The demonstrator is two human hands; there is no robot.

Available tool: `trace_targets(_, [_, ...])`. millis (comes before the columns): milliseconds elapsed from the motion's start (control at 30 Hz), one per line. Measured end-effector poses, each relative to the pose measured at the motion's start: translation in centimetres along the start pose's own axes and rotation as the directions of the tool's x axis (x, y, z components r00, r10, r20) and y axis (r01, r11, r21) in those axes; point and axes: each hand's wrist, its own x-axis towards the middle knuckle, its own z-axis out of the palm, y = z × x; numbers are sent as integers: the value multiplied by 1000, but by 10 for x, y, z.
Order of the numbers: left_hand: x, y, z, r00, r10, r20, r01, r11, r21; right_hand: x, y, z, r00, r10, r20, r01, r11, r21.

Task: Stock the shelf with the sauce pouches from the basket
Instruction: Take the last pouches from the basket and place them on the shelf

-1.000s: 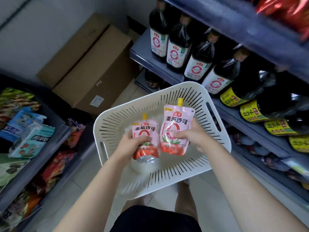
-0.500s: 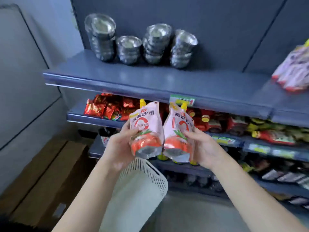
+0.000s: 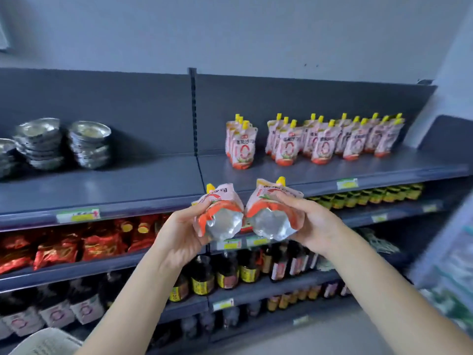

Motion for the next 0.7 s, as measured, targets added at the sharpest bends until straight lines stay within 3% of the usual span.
trace_targets(167, [73,-71,90,995,-101,-27,102,993,56,-30,-45,-128,991,-123,-47,120,991,-60])
trace_targets(267, [119,-102,128,992,-129,2,127,985,115,-32,-65,-186,961,-167,-219,165,986,-28])
trace_targets(400, [196,-138,173,991,-117,67,102,975,195,-21,-90,-256,897,-289,-335,269,957,-105])
trace_targets(600, [343,-194,243,977,-98,187,49,967,251,27,-140,-390,811,-334,-480,214,933,-289])
trace_targets(700, [422,-214,286,970,-98,221,42,969,244,62,-176,-459,770,-345,-537,211,932,-296])
